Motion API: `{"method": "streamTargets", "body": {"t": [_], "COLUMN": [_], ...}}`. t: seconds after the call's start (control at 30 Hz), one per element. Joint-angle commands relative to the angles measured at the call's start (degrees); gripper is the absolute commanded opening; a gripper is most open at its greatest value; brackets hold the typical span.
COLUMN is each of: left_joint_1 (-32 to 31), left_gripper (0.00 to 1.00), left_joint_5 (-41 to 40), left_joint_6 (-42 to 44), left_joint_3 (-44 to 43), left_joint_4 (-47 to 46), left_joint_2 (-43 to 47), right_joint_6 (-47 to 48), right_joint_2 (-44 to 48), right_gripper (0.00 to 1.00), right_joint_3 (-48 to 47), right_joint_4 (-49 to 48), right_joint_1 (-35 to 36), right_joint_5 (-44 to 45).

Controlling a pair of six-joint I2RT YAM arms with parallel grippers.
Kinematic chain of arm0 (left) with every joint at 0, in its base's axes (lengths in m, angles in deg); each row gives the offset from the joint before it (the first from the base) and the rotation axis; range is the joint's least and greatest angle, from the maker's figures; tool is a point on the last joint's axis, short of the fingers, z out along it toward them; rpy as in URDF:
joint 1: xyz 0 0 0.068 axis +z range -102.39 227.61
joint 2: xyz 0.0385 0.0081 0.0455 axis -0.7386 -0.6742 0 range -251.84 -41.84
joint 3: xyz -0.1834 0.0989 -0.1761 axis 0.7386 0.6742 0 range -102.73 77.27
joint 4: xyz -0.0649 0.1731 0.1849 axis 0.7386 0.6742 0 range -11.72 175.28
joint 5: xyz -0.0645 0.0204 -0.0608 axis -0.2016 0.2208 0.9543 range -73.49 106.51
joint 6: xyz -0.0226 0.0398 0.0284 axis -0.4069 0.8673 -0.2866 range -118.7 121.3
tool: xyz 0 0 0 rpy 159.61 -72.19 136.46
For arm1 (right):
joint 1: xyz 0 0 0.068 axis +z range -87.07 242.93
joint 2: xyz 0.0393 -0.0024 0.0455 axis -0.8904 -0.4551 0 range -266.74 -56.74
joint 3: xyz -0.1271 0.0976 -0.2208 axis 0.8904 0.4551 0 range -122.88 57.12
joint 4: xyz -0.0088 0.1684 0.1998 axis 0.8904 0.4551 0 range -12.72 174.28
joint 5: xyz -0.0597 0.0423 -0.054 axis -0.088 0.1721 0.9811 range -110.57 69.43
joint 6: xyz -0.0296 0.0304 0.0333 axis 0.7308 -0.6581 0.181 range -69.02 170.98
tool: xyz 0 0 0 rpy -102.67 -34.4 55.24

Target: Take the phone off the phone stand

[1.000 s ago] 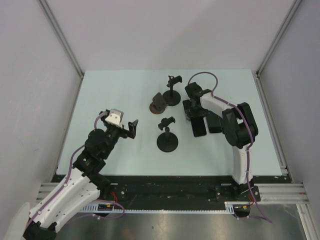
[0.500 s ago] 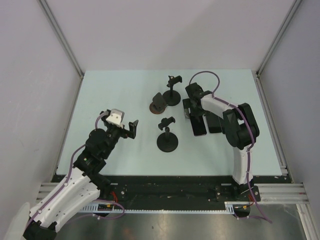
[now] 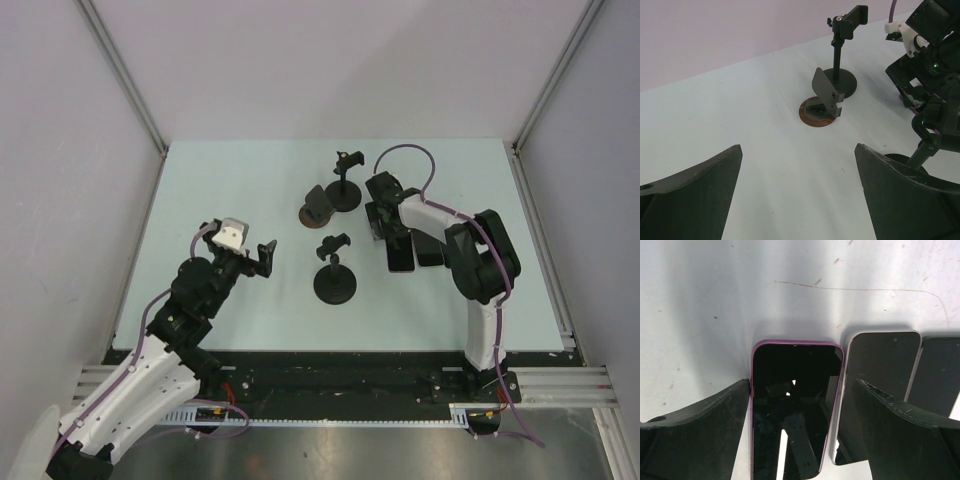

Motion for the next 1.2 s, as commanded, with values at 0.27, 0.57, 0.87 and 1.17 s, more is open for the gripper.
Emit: {"method": "streamTargets", "body": {"t": [0.27, 0.57, 0.87, 1.17], "left_joint_1": [0.5, 0.5, 0.5, 0.5], "left_gripper": [1.0, 1.0, 1.0, 1.0], "left_joint_5": [0.8, 1.0, 1.6, 1.6], "left_joint_6": [2.5, 2.4, 2.1, 1.7], "left_joint_3": [0.4, 0.3, 0.1, 0.1], "left_joint_4": [-1.1, -1.1, -1.1, -1.2], "left_joint_2": [0.9, 0.5, -0.6, -1.9], "right_joint_6": [7.9, 8.3, 15.5, 18.3], "right_joint_2": [5.3, 14.9, 30.6, 38.7], "right_gripper": [0.87, 0.87, 0.82, 0.76], "right_joint_3": [3.9, 5.8, 6.7, 6.7], "right_joint_4": [0.0, -1.0, 1.0, 3.9], "right_joint_1": [-0.9, 1.2, 1.6, 4.9], "right_joint_5": [0.5, -10.2, -28.2, -40.3]}}
